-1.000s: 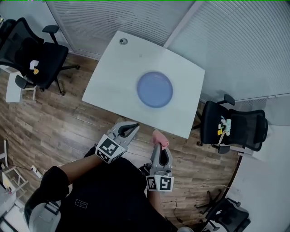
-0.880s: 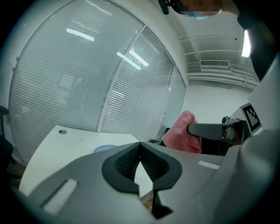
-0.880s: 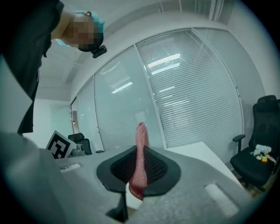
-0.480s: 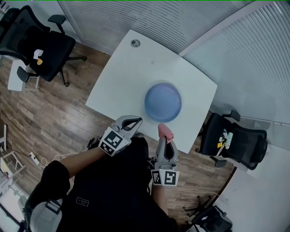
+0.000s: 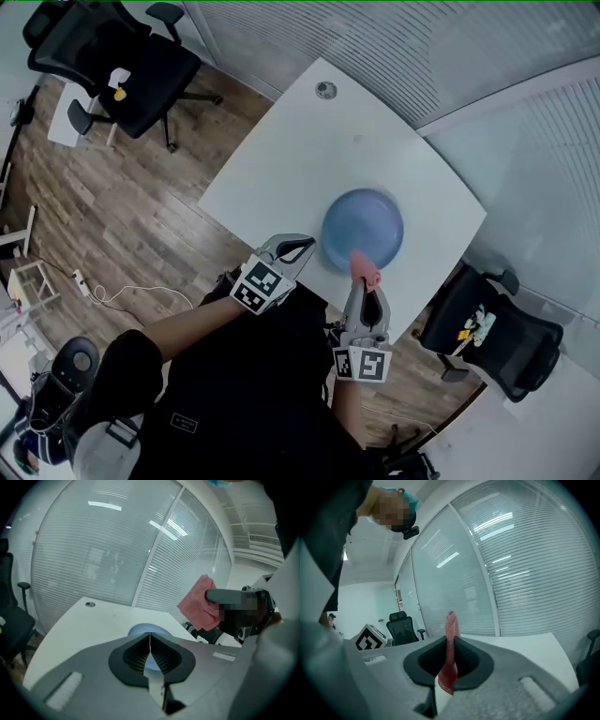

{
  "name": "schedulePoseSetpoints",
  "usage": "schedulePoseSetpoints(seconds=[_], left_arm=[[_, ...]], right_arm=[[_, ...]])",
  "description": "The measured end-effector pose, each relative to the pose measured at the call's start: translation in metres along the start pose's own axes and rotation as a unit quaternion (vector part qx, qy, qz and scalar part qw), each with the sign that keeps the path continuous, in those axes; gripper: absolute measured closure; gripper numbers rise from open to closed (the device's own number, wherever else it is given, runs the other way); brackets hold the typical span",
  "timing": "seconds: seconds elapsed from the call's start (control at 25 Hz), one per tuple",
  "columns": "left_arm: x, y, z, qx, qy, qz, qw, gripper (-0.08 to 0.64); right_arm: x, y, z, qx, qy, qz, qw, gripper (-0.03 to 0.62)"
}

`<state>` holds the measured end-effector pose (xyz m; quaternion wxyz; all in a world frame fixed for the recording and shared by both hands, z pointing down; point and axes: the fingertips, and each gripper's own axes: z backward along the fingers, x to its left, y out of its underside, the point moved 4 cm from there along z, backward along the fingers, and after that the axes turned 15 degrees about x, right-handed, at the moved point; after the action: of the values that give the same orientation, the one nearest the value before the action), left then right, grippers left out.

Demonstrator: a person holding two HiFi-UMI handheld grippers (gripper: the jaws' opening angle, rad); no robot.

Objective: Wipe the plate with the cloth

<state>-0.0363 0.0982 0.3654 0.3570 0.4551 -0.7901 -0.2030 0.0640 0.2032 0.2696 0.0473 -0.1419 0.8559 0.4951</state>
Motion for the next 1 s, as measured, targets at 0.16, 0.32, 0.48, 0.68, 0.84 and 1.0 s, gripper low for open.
schedulePoseSetpoints(seconds=[0.16, 0.32, 0.48, 0.68, 0.84, 1.0], left_arm=[[0.004, 0.016, -0.033, 0.033, -0.034, 0.02, 0.9987, 0.52], [0.003, 0.029, -0.064, 0.07, -0.042, 0.086, 0.993, 0.484], [0.006, 0.036, -0.092, 0.088, -0.048, 0.12, 0.9877, 0.452], [0.016, 0.045, -0.117, 0.111, -0.058, 0.179, 0.9758, 0.397], [0.021, 0.05, -0.128, 0.113, -0.068, 0.218, 0.9671, 0.396], [0.024, 0.058, -0.135, 0.125, -0.075, 0.246, 0.9583, 0.39]], right_arm=[[-0.024, 0.008, -0.017, 0.025, -0.03, 0.014, 0.999, 0.566], [-0.052, 0.013, -0.035, 0.043, -0.049, 0.028, 0.997, 0.566], [-0.075, 0.021, -0.056, 0.064, -0.065, 0.059, 0.994, 0.566], [-0.089, 0.036, -0.084, 0.092, -0.092, 0.105, 0.986, 0.566], [-0.089, 0.049, -0.103, 0.113, -0.122, 0.13, 0.977, 0.566], [-0.08, 0.059, -0.12, 0.145, -0.158, 0.179, 0.96, 0.566]])
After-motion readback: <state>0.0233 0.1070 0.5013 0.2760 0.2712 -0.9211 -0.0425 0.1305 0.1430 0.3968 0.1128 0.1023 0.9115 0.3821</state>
